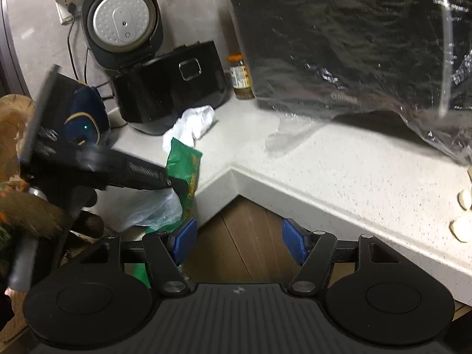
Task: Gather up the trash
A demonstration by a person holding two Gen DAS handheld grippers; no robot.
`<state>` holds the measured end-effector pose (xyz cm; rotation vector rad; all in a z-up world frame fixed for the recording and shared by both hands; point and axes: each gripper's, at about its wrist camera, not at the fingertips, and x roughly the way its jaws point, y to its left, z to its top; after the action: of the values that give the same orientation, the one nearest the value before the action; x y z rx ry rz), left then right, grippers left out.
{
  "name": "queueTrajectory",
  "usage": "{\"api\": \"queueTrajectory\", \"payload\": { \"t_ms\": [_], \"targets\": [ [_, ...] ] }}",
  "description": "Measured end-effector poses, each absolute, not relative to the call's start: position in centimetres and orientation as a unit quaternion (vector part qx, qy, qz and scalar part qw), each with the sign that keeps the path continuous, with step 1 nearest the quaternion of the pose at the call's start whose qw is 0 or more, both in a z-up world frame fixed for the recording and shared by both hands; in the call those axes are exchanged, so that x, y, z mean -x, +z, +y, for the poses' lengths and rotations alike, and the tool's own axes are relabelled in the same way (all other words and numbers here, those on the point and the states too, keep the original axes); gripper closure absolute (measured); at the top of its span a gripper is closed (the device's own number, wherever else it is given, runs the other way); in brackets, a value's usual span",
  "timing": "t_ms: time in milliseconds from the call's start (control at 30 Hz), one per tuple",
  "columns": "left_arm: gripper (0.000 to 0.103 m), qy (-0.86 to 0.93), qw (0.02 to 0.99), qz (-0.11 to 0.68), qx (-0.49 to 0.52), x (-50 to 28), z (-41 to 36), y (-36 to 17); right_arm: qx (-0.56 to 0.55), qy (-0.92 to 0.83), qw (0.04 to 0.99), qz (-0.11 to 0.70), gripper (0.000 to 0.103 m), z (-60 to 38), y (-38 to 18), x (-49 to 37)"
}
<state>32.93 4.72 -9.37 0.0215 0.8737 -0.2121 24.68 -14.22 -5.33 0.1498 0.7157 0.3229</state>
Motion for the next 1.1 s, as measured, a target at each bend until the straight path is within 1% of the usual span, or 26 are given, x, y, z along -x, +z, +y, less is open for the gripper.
{"api": "queueTrajectory", "payload": {
  "t_ms": [100,133,167,267,400,433,467,567,633,667,733,800,833,867,967,1000,1100],
  "targets": [
    [0.081,-0.093,0.904,0.417,-0.012,-33.8,6.3,-9.4,-0.069,0.162,0.922,0.345,0.038,-14.2,-5.1,-25.2],
    [0.08,-0.082,0.907,0.413,-0.022,-34.0,6.7,-9.2,-0.068,0.163,0.922,0.344,0.038,-14.1,-5.0,-25.4],
    [0.075,-0.07,0.909,0.409,-0.035,-34.4,7.2,-9.1,-0.068,0.165,0.922,0.344,0.038,-14.0,-5.0,-25.6],
    [0.073,-0.053,0.913,0.403,-0.033,-35.4,9.2,-9.1,-0.061,0.173,0.92,0.346,0.038,-13.1,-5.1,-26.1],
    [0.072,-0.028,0.916,0.4,0.021,-36.5,13.0,-8.8,-0.033,0.192,0.921,0.338,0.038,-10.5,-4.4,-27.2],
    [0.076,-0.03,0.915,0.399,0.048,-36.6,14.2,-8.6,-0.03,0.199,0.92,0.336,0.038,-9.8,-4.2,-27.6],
    [0.077,-0.043,0.912,0.402,0.071,-36.6,15.4,-8.5,-0.028,0.206,0.919,0.336,0.038,-9.0,-4.0,-28.0],
    [0.077,-0.065,0.898,0.392,0.189,-35.4,19.3,-7.6,-0.032,0.222,0.911,0.345,0.038,-6.4,-3.6,-29.3],
    [0.077,-0.087,0.893,0.377,0.229,-34.3,20.8,-6.7,-0.039,0.232,0.903,0.359,0.038,-4.5,-3.7,-29.7],
    [0.077,-0.106,0.889,0.381,0.232,-33.9,21.0,-6.4,-0.04,0.236,0.899,0.367,0.038,-3.4,-4.0,-29.8],
    [0.077,-0.134,0.878,0.411,0.206,-33.6,20.6,-6.7,-0.035,0.257,0.886,0.385,0.038,-1.1,-4.7,-29.7],
    [0.077,-0.127,0.87,0.45,0.156,-33.0,19.9,-7.5,-0.023,0.285,0.87,0.402,0.039,0.8,-5.3,-29.7],
    [0.077,-0.119,0.872,0.456,0.133,-32.6,19.7,-7.6,-0.017,0.294,0.866,0.403,0.039,1.3,-5.3,-29.6],
    [0.083,-0.109,0.876,0.456,0.11,-32.2,19.7,-7.6,-0.01,0.3,0.866,0.399,0.039,1.4,-5.1,-29.6],
    [0.081,-0.065,0.894,0.433,0.096,-31.1,20.5,-5.7,0.017,0.291,0.884,0.365,0.039,0.0,-3.4,-30.5],
    [0.079,-0.051,0.899,0.422,0.107,-30.9,20.7,-4.7,0.025,0.284,0.894,0.347,0.039,-0.9,-2.7,-30.9],
    [0.079,-0.025,0.905,0.391,0.164,-30.8,19.3,-1.8,0.028,0.269,0.915,0.298,0.037,-4.2,-1.2,-32.5]
  ]
}}
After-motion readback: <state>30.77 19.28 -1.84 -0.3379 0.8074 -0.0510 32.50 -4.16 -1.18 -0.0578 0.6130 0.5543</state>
